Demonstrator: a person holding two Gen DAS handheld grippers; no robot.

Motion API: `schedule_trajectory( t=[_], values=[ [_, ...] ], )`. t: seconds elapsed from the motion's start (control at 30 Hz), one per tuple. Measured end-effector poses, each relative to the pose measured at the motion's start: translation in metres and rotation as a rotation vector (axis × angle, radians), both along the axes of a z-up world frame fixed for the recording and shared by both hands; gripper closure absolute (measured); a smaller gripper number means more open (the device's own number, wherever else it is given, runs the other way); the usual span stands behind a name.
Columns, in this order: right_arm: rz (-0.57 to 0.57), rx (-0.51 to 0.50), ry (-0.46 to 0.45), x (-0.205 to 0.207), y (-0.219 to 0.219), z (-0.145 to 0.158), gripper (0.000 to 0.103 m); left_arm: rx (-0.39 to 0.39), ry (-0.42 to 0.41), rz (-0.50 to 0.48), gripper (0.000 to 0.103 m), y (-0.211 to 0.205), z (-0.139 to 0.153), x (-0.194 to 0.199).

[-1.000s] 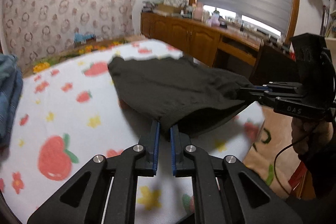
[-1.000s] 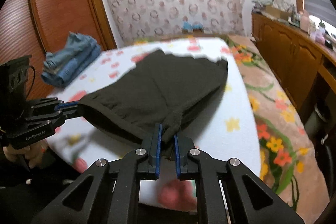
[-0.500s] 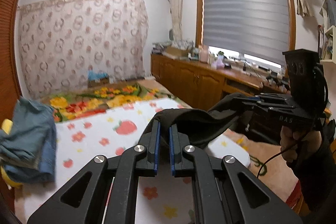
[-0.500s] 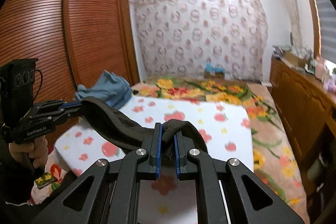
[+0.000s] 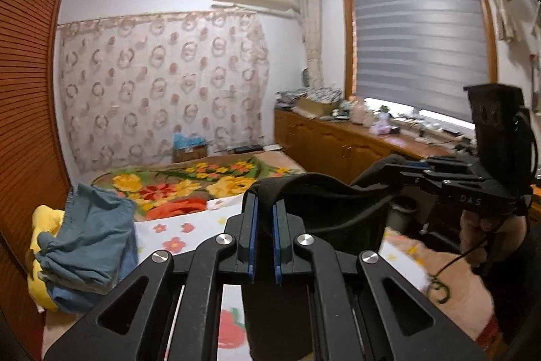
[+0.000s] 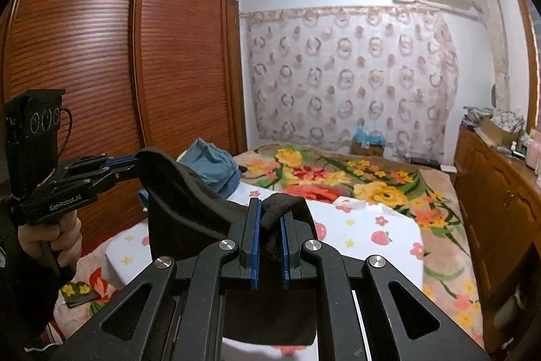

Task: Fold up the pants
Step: 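Lift the gripped black pants end high off the bed with both grippers, then carry the lifted end over the pants and lower it with both grippers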

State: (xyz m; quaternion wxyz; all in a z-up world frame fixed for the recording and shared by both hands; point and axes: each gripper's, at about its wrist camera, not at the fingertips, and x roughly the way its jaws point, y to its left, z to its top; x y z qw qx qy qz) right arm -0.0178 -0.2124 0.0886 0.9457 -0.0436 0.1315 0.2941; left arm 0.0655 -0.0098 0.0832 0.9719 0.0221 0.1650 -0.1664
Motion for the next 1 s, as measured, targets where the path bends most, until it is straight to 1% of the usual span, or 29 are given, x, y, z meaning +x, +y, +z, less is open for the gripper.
schedule_trajectory(
  t=[0.1,0.13,0.2,0.27,0.3,0.33,0.4,0.43,0.47,0.63,0.73,0.83,1.0],
  values=[
    [-0.008,-0.043,0.010,0.036,0.014,0.003,0.093,0.013,0.009,0.033,0.094,0.010,-0.004,0.032],
    [-0.014,-0.053,0.006,0.048,0.019,0.010,0.093,0.017,-0.002,0.050,0.094,0.014,0.000,0.045],
    [-0.037,-0.049,0.001,0.077,0.024,0.023,0.093,0.015,-0.039,0.059,0.094,0.017,0.014,0.056],
    [-0.052,-0.040,-0.009,0.091,0.032,0.041,0.093,0.017,-0.067,0.064,0.094,0.018,0.024,0.059],
    [-0.062,-0.039,-0.031,0.095,0.035,0.051,0.093,0.016,-0.081,0.070,0.094,0.020,0.029,0.059],
    [-0.066,-0.036,-0.046,0.097,0.038,0.057,0.093,0.018,-0.087,0.072,0.094,0.022,0.030,0.060],
    [-0.062,-0.032,-0.043,0.102,0.045,0.060,0.093,0.046,-0.081,0.082,0.094,0.023,0.022,0.059],
    [-0.057,-0.037,-0.035,0.103,0.049,0.056,0.093,0.063,-0.059,0.084,0.094,0.024,0.011,0.060],
    [-0.054,-0.046,-0.019,0.105,0.053,0.044,0.093,0.071,-0.034,0.080,0.094,0.025,0.002,0.059],
    [-0.029,-0.107,0.123,0.117,0.066,-0.013,0.093,0.088,0.082,0.054,0.094,0.030,-0.055,0.051],
    [-0.020,-0.146,0.177,0.119,0.074,-0.033,0.093,0.093,0.141,0.040,0.094,0.030,-0.076,0.049],
    [-0.015,-0.173,0.208,0.127,0.083,-0.036,0.093,0.089,0.163,0.033,0.094,0.027,-0.081,0.046],
    [-0.003,-0.190,0.219,0.130,0.092,-0.024,0.093,0.067,0.175,0.027,0.094,0.029,-0.079,0.041]
  ],
)
